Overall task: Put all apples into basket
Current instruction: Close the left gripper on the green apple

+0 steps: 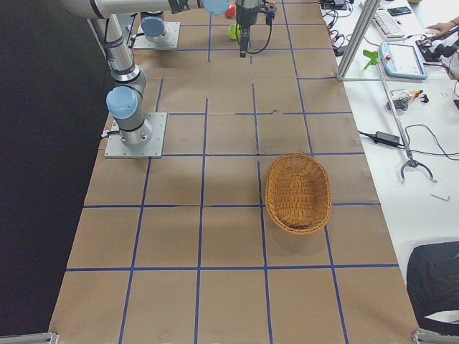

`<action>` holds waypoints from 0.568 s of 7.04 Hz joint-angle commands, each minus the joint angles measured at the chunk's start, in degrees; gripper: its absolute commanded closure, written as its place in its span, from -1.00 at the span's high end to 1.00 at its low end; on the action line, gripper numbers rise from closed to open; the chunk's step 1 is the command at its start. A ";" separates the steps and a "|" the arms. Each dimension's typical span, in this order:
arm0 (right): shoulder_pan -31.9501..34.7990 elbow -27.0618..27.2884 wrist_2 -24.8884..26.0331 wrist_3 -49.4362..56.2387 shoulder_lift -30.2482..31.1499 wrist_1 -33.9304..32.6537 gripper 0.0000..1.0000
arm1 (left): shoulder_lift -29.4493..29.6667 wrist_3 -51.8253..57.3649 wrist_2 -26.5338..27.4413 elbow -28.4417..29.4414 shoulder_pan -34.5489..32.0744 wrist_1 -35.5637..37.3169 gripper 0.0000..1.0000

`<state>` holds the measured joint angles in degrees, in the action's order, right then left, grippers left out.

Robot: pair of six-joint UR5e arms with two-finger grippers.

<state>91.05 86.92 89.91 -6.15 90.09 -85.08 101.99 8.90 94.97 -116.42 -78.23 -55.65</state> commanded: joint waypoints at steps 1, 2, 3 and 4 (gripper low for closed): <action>0.00 0.00 0.00 0.00 0.00 0.00 1.00 | 1.28 -0.81 0.74 -0.30 0.80 -0.24 0.94; 0.00 0.00 0.00 0.00 0.00 0.00 1.00 | 1.28 -0.64 0.65 -1.61 0.89 0.01 0.94; 0.00 0.00 0.00 0.00 0.00 0.00 1.00 | 1.11 -0.72 0.65 -2.32 0.89 0.28 0.94; 0.00 0.00 0.00 0.00 0.00 0.00 1.00 | 0.50 -0.81 0.65 -2.41 0.80 0.19 0.94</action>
<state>91.05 86.92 89.91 -6.15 90.09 -85.08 102.95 8.17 95.63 -118.42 -77.39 -55.49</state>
